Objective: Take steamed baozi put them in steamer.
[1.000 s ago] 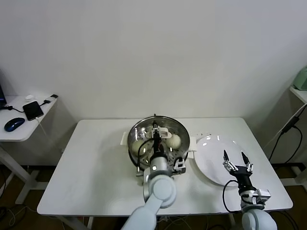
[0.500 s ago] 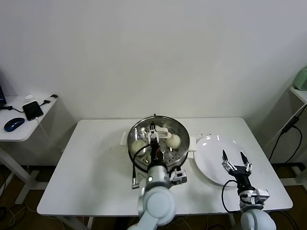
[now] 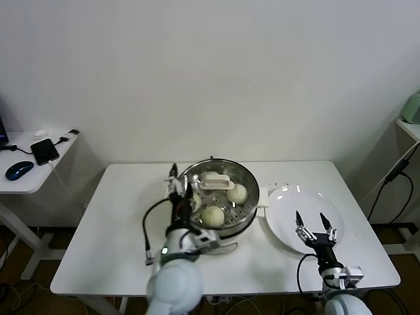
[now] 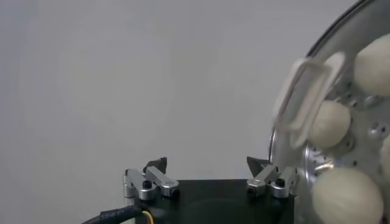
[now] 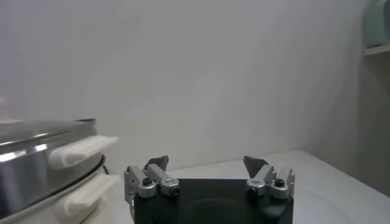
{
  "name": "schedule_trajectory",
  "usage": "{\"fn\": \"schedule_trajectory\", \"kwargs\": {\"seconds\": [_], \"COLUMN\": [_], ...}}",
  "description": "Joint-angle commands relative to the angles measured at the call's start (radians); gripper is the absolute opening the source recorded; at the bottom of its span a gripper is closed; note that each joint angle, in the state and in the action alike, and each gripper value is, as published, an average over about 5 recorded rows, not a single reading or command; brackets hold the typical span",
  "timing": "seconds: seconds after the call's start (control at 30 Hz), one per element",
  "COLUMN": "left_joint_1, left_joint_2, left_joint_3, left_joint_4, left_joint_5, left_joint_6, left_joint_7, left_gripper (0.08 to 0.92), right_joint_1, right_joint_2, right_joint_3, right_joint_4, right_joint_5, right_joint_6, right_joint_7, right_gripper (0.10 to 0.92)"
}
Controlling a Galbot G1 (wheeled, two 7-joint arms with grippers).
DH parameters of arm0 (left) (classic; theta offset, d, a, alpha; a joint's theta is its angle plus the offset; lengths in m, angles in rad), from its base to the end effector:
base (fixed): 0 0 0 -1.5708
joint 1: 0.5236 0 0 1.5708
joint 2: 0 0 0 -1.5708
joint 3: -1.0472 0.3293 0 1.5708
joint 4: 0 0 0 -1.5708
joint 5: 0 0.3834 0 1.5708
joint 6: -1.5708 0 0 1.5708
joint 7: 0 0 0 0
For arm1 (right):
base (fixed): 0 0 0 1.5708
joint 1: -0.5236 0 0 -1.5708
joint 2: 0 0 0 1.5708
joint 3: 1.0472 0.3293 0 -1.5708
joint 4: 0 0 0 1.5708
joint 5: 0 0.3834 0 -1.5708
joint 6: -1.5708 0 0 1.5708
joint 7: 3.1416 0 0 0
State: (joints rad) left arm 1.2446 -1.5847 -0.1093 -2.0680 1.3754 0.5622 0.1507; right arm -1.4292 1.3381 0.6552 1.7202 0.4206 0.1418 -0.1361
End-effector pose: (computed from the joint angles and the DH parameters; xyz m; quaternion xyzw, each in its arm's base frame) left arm 0.2741 -0.1377 -0.2022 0.0393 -0.8354 -0.5471 0.0360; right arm 0.2543 -0.1112 -0.3753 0.0080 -0.9967 -0.0773 0.0226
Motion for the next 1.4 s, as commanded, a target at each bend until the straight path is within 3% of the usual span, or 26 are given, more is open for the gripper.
{"fn": "schedule_trajectory", "kwargs": {"seconds": [0.03, 0.2, 0.33, 0.6, 1.4], "left_joint_1": [0.243, 0.359, 0.410, 0.525, 0.610], "left_joint_2": [0.042, 0.068, 0.067, 0.081, 0.045], "left_joint_3": [-0.488, -0.566, -0.577, -0.503, -0.465], "left_joint_4": [-0.088, -0.048, -0.029, -0.031, -0.149], "left_joint_5": [-0.967, -1.263, -1.349, -1.342, -1.332], "left_joint_6": [-0.416, -0.542, -0.520, -0.427, -0.337], "left_joint_7": [-0.113, -0.114, -0.109, -0.043, -0.034], "left_gripper": [0.823, 0.823, 0.823, 0.823, 0.823], "right_joint_1": [-0.095, -0.149, -0.193, -0.255, -0.334], "right_joint_2": [0.010, 0.011, 0.006, -0.004, 0.006], "right_joint_3": [-0.010, 0.001, -0.005, -0.029, -0.012], "right_joint_4": [0.092, 0.136, 0.163, 0.185, 0.301], "right_joint_5": [-0.011, -0.022, -0.023, -0.025, -0.092], "right_joint_6": [0.017, -0.008, -0.017, -0.023, -0.086], "right_joint_7": [-0.035, -0.044, -0.043, -0.022, -0.022], "right_gripper": [0.823, 0.823, 0.823, 0.823, 0.823]}}
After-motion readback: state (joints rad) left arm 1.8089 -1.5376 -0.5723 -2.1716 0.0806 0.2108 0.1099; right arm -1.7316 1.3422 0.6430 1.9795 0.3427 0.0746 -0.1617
